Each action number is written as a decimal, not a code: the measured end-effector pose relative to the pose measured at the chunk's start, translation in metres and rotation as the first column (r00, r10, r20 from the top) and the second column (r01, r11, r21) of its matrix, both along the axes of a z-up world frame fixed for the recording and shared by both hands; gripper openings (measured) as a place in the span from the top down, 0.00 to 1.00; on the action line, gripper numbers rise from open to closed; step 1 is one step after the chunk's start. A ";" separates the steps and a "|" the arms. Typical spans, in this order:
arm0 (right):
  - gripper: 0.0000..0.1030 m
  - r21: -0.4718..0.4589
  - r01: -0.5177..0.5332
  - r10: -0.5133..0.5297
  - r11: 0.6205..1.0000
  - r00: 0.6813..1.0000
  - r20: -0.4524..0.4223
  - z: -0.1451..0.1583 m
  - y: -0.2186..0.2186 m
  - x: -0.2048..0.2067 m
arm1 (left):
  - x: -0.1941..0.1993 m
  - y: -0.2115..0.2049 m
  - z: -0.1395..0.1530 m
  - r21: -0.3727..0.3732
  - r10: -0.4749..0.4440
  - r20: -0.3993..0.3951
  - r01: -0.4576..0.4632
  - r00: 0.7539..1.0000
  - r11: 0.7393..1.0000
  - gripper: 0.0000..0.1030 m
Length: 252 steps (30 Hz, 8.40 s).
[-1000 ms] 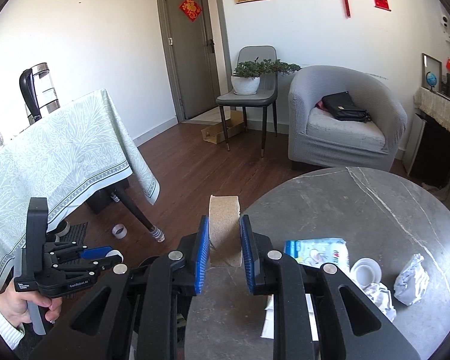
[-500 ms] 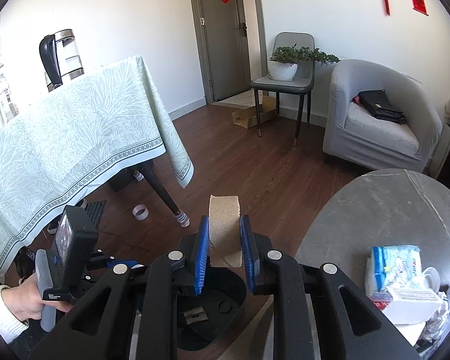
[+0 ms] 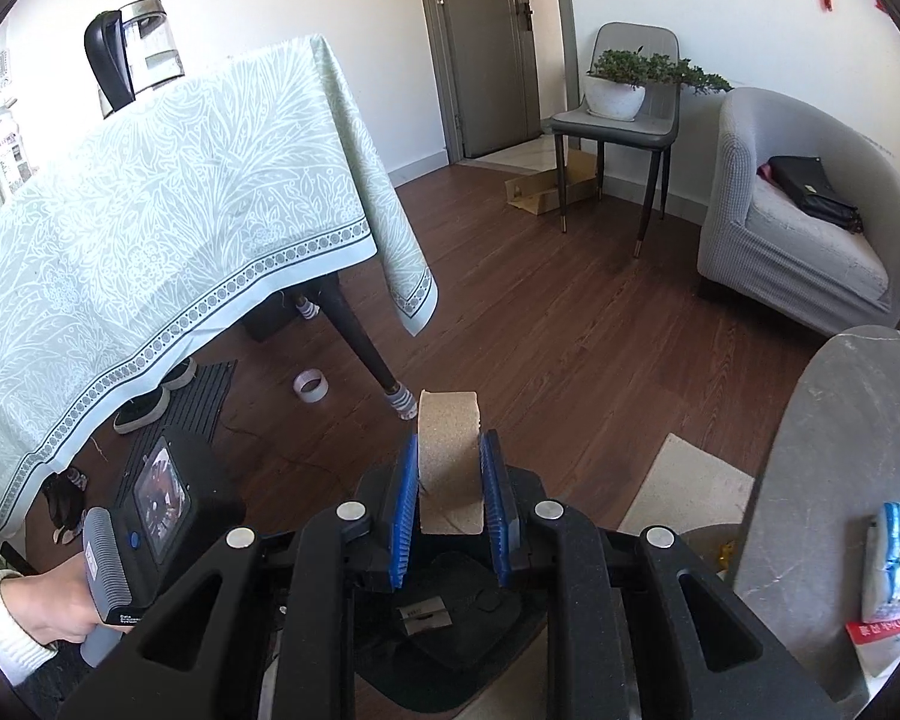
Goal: Collect trash
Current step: 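Carry the lid and cardboard strip to the green bin and release both, then move both open tools back over the table, then grasp the black Face tissue pack with the right tool while the left tool grasps the red SanDisk package, then carry both items over the green bin and open both tools to drop them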
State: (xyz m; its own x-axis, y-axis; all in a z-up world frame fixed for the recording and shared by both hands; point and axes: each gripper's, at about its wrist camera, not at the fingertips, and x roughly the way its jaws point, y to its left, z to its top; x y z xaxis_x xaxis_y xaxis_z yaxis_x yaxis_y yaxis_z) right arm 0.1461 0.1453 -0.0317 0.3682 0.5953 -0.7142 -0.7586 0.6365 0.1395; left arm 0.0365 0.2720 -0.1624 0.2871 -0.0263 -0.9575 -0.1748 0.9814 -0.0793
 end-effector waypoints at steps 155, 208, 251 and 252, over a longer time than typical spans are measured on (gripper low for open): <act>0.30 -0.127 0.373 -0.372 0.919 0.928 0.036 0.000 -0.247 -0.017 | 0.034 -0.205 0.183 -0.230 -0.141 0.660 0.377 0.738 0.897 0.98; 0.31 -0.037 0.053 -0.053 0.998 0.998 -0.017 -0.001 -0.015 -0.028 | -0.001 -0.005 0.030 -0.106 -0.026 0.120 0.039 0.992 0.994 0.98; 0.22 -0.449 -0.057 -0.063 0.892 0.966 -0.249 -0.176 0.050 -0.025 | -0.015 -0.001 0.141 -0.165 0.085 0.503 -0.001 0.860 0.986 0.93; 0.22 -0.452 -0.060 -0.063 0.890 0.966 -0.252 -0.178 0.048 -0.024 | -0.016 -0.001 0.143 -0.170 0.090 0.509 -0.002 0.856 0.985 0.93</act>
